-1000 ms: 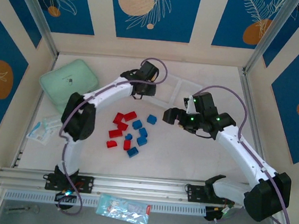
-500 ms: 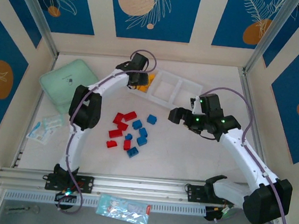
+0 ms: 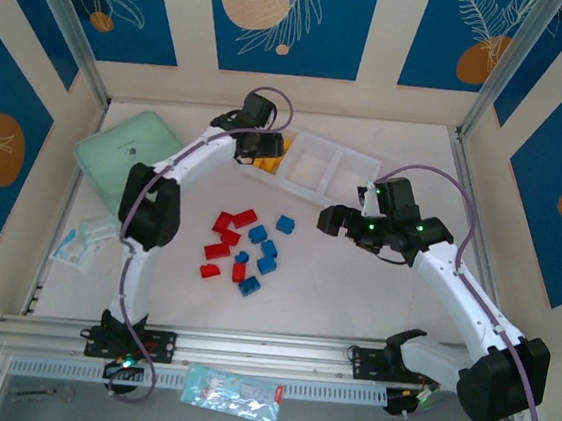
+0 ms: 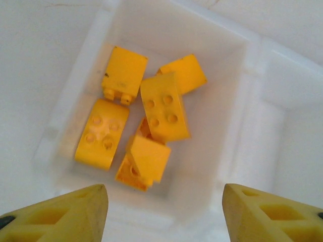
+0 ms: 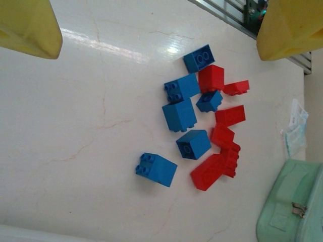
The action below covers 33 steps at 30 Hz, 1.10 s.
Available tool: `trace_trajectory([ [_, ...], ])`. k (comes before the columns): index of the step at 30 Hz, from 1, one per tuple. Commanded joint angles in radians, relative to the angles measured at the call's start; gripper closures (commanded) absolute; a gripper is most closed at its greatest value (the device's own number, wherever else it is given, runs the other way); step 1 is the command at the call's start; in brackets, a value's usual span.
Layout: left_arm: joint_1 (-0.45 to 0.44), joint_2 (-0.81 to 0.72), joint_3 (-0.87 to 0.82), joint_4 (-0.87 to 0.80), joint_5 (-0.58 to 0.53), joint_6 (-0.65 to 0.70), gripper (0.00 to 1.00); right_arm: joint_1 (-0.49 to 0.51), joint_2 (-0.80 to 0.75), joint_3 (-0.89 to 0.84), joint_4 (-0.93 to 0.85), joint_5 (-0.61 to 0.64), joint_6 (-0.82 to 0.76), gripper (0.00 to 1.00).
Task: Sort the legos into containers by color
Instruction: Pick up the lego from the center of the table.
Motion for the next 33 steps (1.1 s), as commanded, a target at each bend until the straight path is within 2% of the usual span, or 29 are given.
trace_trajectory([
  [1,-0.008,-0.167,-0.127,0.066,0.076,0.007,0.36,0.021,0.008,0.020,-0.053,0.038,-0.042,0.01],
  [7,-0.033,-0.399,-0.452,0.180,0.155,-0.018,0.30,0.057,0.079,0.043,-0.065,0.049,-0.047,0.01],
  [15,-0.097,-0.649,-0.772,0.210,0.222,-0.064,0.23,0.177,0.240,0.120,-0.090,0.198,-0.107,0.01],
  [19,-0.137,-0.754,-0.890,0.186,0.194,-0.091,0.19,0.233,0.331,0.157,-0.096,0.278,-0.149,0.01],
  [24,-0.196,-0.844,-0.986,0.167,0.135,-0.129,0.11,0.262,0.443,0.205,-0.077,0.298,-0.173,0.00],
  [31,-0.247,-0.911,-1.080,0.203,0.057,-0.215,0.00,0.281,0.594,0.290,-0.037,0.324,-0.220,0.09],
  [33,-0.250,-0.915,-1.094,0.210,0.049,-0.228,0.01,0.282,0.633,0.310,-0.026,0.335,-0.231,0.11],
])
